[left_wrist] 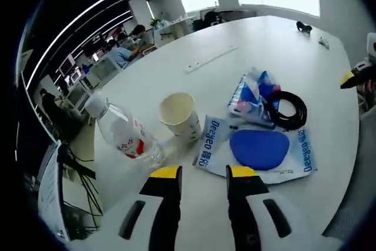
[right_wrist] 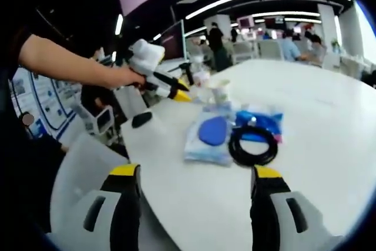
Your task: Arrange the tabletop items into an orderly group along one side of the table until the central work area is clear of visible clutter.
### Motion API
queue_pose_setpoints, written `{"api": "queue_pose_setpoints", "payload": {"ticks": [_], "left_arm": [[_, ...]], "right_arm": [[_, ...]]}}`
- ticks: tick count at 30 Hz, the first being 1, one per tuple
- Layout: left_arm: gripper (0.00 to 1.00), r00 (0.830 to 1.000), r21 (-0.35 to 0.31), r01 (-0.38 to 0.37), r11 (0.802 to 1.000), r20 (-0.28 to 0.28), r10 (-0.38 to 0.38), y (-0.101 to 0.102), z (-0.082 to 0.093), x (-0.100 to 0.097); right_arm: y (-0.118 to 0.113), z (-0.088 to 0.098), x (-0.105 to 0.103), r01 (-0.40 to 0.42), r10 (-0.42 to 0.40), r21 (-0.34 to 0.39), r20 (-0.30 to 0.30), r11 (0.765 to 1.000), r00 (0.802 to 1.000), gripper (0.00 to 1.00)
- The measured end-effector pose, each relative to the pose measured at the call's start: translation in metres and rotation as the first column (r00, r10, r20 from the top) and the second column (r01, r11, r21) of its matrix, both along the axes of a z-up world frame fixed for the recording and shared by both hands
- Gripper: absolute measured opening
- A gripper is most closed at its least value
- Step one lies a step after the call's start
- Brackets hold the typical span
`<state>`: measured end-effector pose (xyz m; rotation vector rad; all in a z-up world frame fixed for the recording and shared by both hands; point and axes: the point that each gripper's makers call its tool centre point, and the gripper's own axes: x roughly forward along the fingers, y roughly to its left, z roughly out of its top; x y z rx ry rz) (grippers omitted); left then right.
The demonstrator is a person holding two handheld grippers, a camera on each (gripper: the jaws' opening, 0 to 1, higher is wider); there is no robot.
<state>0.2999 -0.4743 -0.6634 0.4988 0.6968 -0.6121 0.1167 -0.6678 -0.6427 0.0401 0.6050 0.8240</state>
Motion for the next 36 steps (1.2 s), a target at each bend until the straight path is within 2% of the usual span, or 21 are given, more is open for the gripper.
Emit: {"api": "queue_pose_setpoints", "payload": {"ticks": [4, 8, 10, 17, 23, 36], "left_arm": [[0.26, 1.000, -0.017, -0.005, 1.000, 0.001, 0.005, 0.004, -0.005, 0.001], [0.26, 0.999, -0.025, 0.026, 0.999, -0.021, -0.027, 0.006, -0.015, 0.000], [0.26, 0.998, -0.029, 0.052, 0.998, -0.025, -0.052, 0.008, -0.019, 0.003], [0.26, 0.996, -0.066, 0.079, 0.995, -0.040, -0.082, 0.015, -0.026, 0.016], [0.27, 0.993, -0.110, 0.105, 0.988, -0.048, -0.110, 0.010, -0.030, 0.022], [0.26, 0.979, -0.134, 0.176, 0.975, -0.080, -0.187, 0.004, -0.047, 0.029]], "right_arm": [[0.006, -0.004, 0.001, 0.013, -0.013, -0.005, -0.024, 1.000, 1.000, 0.70], [0.017, -0.006, 0.005, 0.049, -0.049, -0.005, -0.045, 0.999, 0.998, 0.65], [0.020, -0.010, 0.008, 0.071, -0.072, -0.024, -0.062, 0.997, 0.995, 0.63], [0.036, -0.016, 0.014, 0.111, -0.112, -0.021, -0.099, 0.994, 0.989, 0.59], [0.048, -0.021, 0.022, 0.153, -0.155, -0.026, -0.117, 0.988, 0.981, 0.57], [0.069, -0.037, 0.024, 0.200, -0.206, -0.053, -0.175, 0.978, 0.963, 0.50]]}}
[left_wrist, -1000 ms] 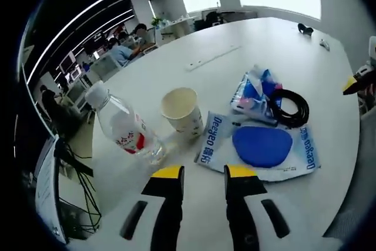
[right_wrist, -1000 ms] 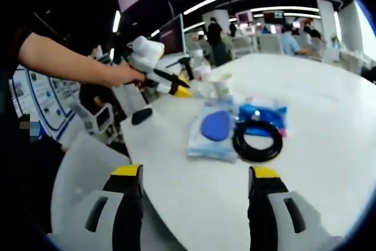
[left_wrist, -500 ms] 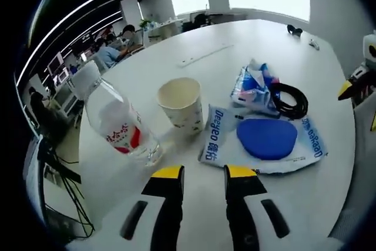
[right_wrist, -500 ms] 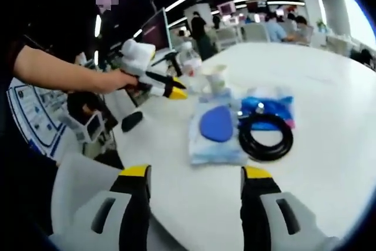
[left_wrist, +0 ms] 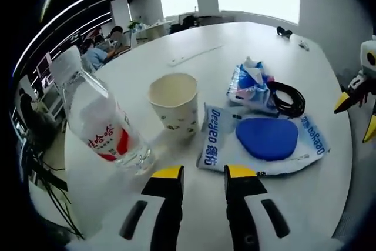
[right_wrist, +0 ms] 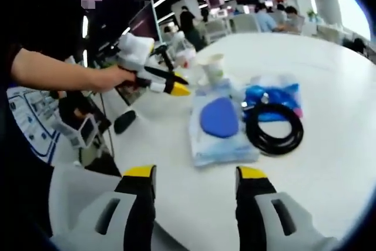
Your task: Arrange the tabletop items into an orderly group along one side of the table until the central work area is clear of visible clutter.
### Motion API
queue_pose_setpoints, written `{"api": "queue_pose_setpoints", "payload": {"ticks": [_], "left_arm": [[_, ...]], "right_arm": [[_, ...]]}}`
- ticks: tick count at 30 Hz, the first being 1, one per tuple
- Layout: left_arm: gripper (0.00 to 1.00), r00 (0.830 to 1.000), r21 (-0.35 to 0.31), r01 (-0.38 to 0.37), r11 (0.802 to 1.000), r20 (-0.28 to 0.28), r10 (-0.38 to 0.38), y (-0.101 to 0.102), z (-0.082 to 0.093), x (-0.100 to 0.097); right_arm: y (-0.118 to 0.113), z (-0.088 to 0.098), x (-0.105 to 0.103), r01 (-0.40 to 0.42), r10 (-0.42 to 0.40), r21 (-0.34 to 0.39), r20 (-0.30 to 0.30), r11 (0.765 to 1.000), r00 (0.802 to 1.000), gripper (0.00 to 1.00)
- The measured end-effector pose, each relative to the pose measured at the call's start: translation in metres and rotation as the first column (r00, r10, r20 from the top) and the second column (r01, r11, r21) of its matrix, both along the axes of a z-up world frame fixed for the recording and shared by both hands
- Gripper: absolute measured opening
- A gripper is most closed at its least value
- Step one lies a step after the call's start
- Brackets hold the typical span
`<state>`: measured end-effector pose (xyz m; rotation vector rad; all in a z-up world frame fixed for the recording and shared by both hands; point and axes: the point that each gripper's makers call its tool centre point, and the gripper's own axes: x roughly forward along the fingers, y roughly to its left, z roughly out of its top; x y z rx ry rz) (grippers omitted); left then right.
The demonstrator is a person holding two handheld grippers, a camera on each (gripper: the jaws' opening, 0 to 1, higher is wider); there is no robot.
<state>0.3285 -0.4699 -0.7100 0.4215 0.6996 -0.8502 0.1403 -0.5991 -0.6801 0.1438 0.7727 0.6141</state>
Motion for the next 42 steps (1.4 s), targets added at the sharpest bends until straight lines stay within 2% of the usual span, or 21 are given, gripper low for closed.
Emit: {"api": "queue_pose_setpoints", "payload": {"ticks": [11, 17, 26, 28, 35, 42], "left_arm": [[0.25, 0.999, -0.029, 0.024, 0.999, -0.031, -0.025, -0.006, -0.009, 0.010], [0.24, 0.997, -0.036, 0.063, 0.997, -0.047, -0.065, -0.015, -0.016, 0.011], [0.16, 0.990, -0.057, 0.080, 0.995, -0.112, -0.086, -0.022, -0.026, 0.008], [0.17, 0.990, -0.050, 0.092, 0.995, -0.103, -0.096, -0.022, -0.027, 0.010], [0.15, 0.986, -0.051, 0.103, 0.993, -0.125, -0.109, -0.021, -0.027, 0.006], [0.12, 0.981, -0.021, 0.161, 0.987, -0.101, -0.163, -0.019, -0.027, -0.002]], "right_arm": [[0.015, -0.017, 0.007, 0.054, -0.055, -0.012, -0.037, 0.998, 0.998, 0.44], [0.013, -0.024, 0.014, 0.107, -0.108, -0.029, -0.053, 0.994, 0.993, 0.39], [0.014, -0.031, 0.029, 0.172, -0.173, -0.017, -0.070, 0.985, 0.982, 0.33], [0.017, -0.030, 0.033, 0.181, -0.180, 0.000, -0.067, 0.984, 0.981, 0.32], [0.010, -0.045, 0.030, 0.234, -0.238, -0.045, -0.115, 0.971, 0.964, 0.26], [0.011, -0.049, 0.024, 0.224, -0.231, -0.063, -0.135, 0.973, 0.964, 0.21]]}}
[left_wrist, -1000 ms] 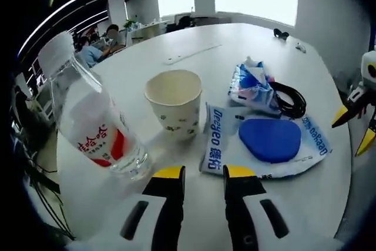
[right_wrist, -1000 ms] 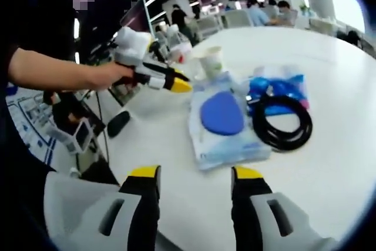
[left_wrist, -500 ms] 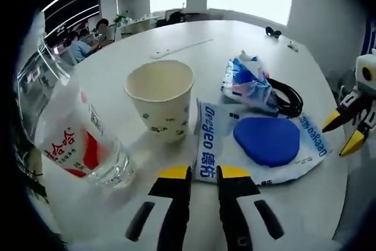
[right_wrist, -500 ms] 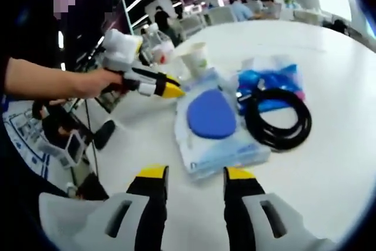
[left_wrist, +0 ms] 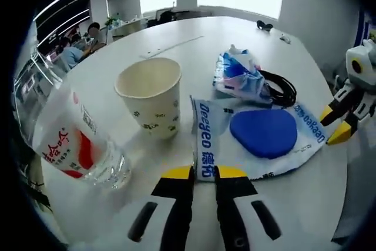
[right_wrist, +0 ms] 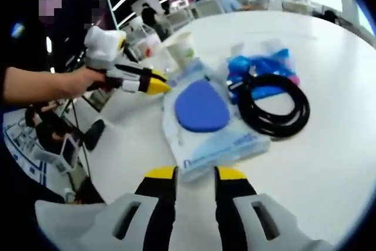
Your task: Arrange the tabletop items into an orderly group along one side of the table until the central work area is clear of visible clutter.
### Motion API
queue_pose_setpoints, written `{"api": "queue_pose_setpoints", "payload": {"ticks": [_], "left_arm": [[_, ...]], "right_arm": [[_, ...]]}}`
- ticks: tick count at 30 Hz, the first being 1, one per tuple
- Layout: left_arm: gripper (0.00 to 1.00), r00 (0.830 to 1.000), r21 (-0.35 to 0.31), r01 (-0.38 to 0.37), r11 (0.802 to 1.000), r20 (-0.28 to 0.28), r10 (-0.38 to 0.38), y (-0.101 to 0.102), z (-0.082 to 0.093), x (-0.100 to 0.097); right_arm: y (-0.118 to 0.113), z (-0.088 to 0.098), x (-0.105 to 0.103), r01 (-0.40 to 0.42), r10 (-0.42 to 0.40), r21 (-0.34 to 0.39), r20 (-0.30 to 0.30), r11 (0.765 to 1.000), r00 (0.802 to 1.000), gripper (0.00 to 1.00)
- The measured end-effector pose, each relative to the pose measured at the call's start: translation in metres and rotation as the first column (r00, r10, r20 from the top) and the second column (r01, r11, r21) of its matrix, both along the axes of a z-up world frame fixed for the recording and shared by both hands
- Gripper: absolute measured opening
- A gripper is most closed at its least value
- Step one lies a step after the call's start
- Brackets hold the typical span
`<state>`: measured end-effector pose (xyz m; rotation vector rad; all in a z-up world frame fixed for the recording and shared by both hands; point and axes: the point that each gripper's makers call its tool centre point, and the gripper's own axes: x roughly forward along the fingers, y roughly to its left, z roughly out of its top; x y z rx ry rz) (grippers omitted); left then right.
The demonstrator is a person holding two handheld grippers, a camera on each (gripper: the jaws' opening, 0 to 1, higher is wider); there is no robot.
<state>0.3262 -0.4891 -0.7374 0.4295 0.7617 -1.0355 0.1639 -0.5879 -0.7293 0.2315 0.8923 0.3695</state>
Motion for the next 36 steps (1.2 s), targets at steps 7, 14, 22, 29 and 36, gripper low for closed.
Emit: {"api": "queue_pose_setpoints", "payload": {"ticks": [7, 14, 22, 29, 36], "left_arm": [[0.06, 1.000, 0.011, -0.005, 1.000, -0.027, 0.005, 0.006, -0.001, -0.009], [0.03, 0.999, 0.018, 0.015, 1.000, -0.047, -0.014, 0.014, 0.000, -0.026], [0.01, 0.994, 0.010, -0.037, 0.999, -0.101, 0.038, 0.023, 0.000, -0.045], [0.01, 0.993, 0.033, -0.064, 0.997, -0.096, 0.067, 0.027, 0.000, -0.063], [0.01, 0.987, 0.063, -0.122, 0.990, -0.097, 0.128, 0.025, 0.003, -0.085]], "right_arm": [[-0.006, -0.004, 0.001, 0.037, -0.037, -0.005, -0.029, 0.999, 0.999, 0.15], [-0.008, -0.005, -0.006, 0.007, -0.008, -0.036, -0.037, 0.999, 0.999, 0.04], [-0.015, -0.003, -0.010, -0.042, 0.039, -0.069, -0.048, 0.997, 0.998, 0.01], [-0.018, -0.002, -0.017, -0.091, 0.088, -0.057, -0.054, 0.994, 0.995, 0.00], [-0.029, 0.002, -0.027, -0.170, 0.168, -0.023, -0.085, 0.985, 0.982, 0.00]]}}
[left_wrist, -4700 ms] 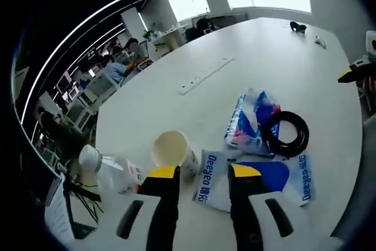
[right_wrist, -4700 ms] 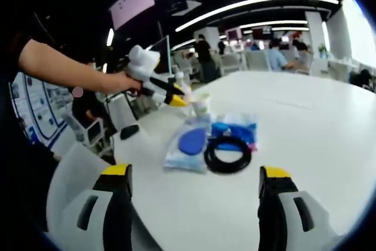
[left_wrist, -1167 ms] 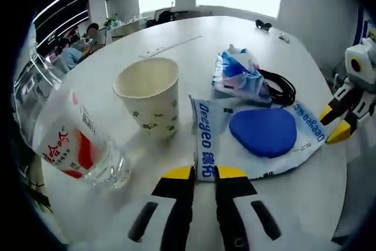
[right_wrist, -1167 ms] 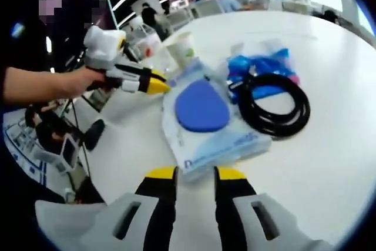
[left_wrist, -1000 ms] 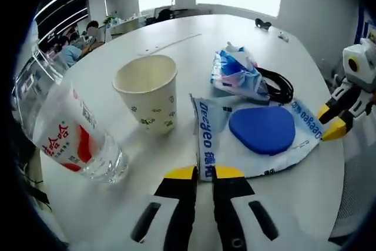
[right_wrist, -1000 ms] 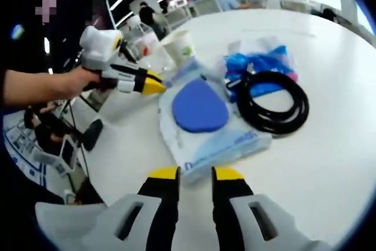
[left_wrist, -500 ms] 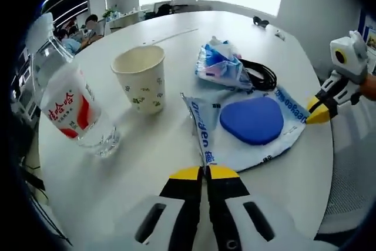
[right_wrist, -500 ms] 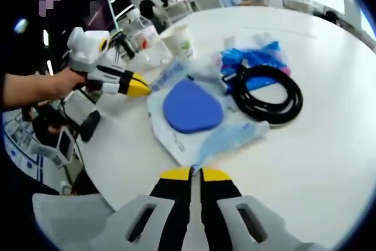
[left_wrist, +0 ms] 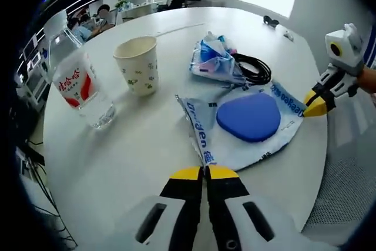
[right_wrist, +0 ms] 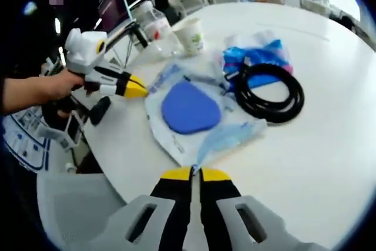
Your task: Arrange the tabletop items into an orderly group along one side of the table until the central work area is clear of visible clutter.
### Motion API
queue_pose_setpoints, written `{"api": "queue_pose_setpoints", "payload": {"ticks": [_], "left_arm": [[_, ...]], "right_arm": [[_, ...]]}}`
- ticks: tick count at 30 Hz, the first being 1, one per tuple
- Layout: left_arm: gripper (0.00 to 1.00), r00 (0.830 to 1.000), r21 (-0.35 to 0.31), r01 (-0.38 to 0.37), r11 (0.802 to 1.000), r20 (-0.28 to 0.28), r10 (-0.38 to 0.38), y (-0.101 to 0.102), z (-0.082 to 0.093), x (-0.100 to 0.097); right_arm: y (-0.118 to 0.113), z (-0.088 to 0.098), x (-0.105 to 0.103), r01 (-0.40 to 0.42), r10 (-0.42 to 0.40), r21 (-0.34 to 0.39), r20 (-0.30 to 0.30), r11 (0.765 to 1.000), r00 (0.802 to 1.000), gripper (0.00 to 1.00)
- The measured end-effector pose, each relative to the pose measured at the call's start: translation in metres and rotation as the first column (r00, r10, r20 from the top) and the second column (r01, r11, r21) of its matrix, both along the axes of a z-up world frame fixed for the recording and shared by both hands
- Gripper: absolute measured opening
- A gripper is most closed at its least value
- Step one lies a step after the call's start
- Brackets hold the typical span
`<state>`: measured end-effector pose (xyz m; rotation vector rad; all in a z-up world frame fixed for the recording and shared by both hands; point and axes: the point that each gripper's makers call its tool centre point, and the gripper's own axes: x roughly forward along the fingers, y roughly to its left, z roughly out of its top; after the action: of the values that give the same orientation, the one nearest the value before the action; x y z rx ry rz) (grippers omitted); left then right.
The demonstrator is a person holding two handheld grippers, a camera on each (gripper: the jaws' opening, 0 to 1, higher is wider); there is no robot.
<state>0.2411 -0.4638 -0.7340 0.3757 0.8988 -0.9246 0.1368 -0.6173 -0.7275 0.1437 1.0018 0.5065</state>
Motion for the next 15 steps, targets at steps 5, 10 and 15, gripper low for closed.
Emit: {"api": "queue_pose_setpoints", "payload": {"ticks": [5, 10, 15], "left_arm": [[0.01, 0.999, 0.014, -0.032, 0.999, -0.004, 0.032, -0.007, -0.002, -0.020], [0.01, 0.998, 0.017, -0.057, 0.998, -0.009, 0.057, -0.017, -0.001, -0.035], [0.01, 0.997, 0.013, -0.076, 0.997, -0.013, 0.076, -0.027, 0.000, -0.044]], "right_arm": [[-0.013, 0.002, -0.011, -0.042, 0.042, 0.001, -0.001, 0.999, 0.999, 0.00], [-0.026, 0.002, -0.020, -0.065, 0.065, 0.006, -0.004, 0.998, 0.998, 0.00], [-0.038, 0.004, -0.026, -0.088, 0.088, -0.001, 0.000, 0.996, 0.996, 0.00]]}}
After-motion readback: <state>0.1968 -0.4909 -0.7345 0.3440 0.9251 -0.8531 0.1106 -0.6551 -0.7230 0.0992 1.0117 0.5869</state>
